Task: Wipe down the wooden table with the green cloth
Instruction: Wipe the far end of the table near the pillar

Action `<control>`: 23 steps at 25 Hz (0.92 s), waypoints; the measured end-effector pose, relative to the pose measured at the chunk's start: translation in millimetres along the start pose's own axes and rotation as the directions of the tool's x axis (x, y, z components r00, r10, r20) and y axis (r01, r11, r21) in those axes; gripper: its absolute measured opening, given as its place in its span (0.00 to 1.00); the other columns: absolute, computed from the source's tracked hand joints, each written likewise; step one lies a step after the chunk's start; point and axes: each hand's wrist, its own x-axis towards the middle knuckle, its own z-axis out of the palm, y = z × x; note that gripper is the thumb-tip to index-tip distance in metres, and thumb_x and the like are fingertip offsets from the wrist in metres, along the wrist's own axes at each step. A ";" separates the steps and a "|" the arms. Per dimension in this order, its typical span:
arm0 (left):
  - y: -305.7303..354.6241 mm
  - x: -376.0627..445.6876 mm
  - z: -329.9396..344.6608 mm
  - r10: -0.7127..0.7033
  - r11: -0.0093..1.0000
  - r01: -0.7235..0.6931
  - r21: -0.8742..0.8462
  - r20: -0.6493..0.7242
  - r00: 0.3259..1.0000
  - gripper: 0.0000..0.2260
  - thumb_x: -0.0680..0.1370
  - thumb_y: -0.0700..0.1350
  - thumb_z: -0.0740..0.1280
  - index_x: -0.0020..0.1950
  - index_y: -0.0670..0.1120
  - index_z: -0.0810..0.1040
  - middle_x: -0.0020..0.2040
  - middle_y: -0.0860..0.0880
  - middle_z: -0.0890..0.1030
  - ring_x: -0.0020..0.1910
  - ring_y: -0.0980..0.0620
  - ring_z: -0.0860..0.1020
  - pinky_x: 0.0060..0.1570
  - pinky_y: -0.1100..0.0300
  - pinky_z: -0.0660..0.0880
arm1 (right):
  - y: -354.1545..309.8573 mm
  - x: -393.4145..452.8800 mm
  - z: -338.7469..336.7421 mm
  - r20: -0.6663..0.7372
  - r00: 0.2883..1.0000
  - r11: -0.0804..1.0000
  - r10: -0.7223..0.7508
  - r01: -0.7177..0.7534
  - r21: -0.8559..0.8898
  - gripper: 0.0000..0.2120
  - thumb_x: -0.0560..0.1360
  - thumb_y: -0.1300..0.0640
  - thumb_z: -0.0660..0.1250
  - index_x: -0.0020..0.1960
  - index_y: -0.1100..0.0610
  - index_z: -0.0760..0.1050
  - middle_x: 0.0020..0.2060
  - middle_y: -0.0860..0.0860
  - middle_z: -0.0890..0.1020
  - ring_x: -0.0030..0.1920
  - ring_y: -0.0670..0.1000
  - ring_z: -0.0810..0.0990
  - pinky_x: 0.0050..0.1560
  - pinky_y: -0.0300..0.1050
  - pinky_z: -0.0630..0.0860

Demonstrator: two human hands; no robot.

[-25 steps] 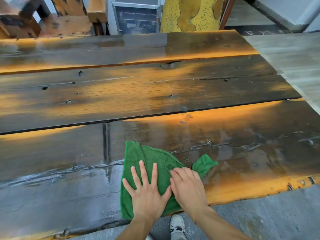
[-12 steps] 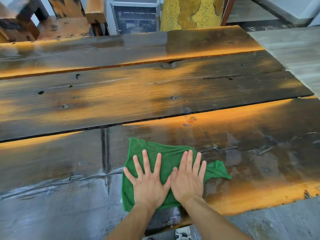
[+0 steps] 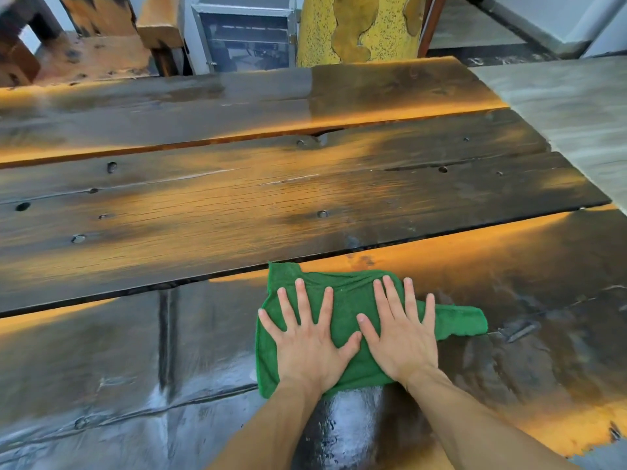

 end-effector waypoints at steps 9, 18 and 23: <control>42.6 120.2 -20.5 -0.033 0.998 0.031 0.052 0.038 0.999 0.37 0.76 0.75 0.37 0.79 0.59 0.30 0.79 0.42 0.27 0.77 0.33 0.30 0.67 0.24 0.33 | 54.1 132.7 -23.2 0.010 0.994 0.994 -0.105 0.105 -0.031 0.39 0.75 0.27 0.34 0.80 0.44 0.34 0.79 0.42 0.37 0.78 0.51 0.30 0.76 0.62 0.32; 68.5 261.2 -41.2 -0.146 0.988 0.146 0.058 0.005 0.989 0.37 0.75 0.75 0.37 0.78 0.62 0.29 0.79 0.44 0.28 0.78 0.35 0.31 0.69 0.25 0.36 | 76.8 287.5 -43.7 0.030 0.980 0.980 -0.199 0.198 0.009 0.37 0.77 0.28 0.34 0.79 0.45 0.30 0.78 0.43 0.33 0.77 0.53 0.28 0.76 0.64 0.35; 70.1 332.7 -55.9 -0.211 0.977 0.211 0.038 -0.017 0.977 0.37 0.75 0.75 0.38 0.79 0.62 0.32 0.80 0.44 0.28 0.79 0.35 0.32 0.70 0.25 0.37 | 74.4 371.0 -56.4 0.011 0.963 0.963 -0.268 0.268 0.005 0.37 0.78 0.29 0.35 0.80 0.46 0.31 0.79 0.43 0.34 0.78 0.52 0.29 0.76 0.64 0.35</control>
